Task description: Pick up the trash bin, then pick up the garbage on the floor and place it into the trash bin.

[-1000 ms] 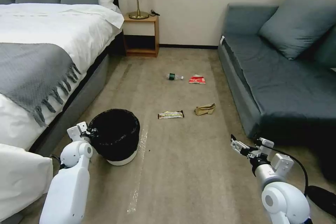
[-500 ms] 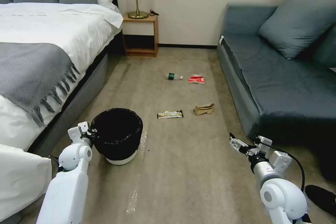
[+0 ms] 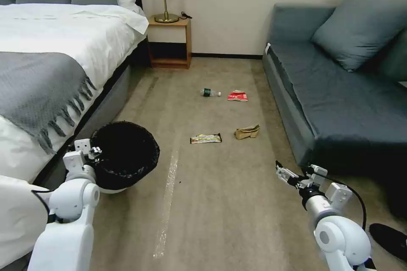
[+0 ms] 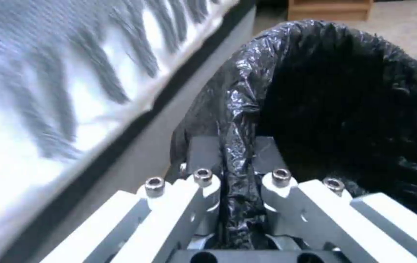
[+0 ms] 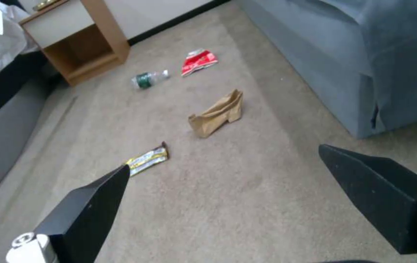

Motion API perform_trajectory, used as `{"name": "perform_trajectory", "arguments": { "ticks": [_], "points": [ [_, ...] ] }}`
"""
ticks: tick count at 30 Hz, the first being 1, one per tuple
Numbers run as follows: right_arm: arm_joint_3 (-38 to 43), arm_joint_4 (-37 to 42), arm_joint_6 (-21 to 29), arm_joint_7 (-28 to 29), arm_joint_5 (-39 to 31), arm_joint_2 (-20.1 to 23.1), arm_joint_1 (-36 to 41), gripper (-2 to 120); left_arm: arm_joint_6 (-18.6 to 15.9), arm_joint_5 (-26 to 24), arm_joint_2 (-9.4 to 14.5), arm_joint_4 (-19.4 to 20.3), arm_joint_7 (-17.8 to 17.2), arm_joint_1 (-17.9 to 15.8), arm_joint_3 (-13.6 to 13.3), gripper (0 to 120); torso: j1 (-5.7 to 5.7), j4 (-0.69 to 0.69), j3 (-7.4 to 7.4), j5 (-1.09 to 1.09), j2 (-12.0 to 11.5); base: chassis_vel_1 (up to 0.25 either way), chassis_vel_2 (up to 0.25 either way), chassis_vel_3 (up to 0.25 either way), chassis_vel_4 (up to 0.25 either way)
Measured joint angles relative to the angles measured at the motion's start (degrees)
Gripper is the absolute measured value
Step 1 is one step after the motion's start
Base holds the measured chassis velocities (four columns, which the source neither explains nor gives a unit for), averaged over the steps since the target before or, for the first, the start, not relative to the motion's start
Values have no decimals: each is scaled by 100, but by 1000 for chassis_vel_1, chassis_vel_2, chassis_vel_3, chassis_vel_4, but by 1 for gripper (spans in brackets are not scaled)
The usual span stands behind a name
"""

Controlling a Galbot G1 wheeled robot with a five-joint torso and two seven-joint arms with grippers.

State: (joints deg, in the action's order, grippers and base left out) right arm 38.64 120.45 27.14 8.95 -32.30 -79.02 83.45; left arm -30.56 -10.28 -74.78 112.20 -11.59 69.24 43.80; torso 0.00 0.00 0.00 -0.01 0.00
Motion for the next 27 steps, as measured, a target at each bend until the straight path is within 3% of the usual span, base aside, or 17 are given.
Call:
{"name": "perform_trajectory", "arguments": {
  "ticks": [9, 27],
  "points": [
    [6, -26, -128, -55, 2, -15, 48, 100, 201, 290, 40, 158, 57, 313, 121, 4, 0, 0, 0, 0, 0, 0, 0, 0, 0],
    [3, -2, -365, -98, 58, -14, 117, 100, 428, 316, -42, 271, 326, 707, 131, 4, 0, 0, -1, 0, 0, -13, 12, 16, -12]
  ]
}}
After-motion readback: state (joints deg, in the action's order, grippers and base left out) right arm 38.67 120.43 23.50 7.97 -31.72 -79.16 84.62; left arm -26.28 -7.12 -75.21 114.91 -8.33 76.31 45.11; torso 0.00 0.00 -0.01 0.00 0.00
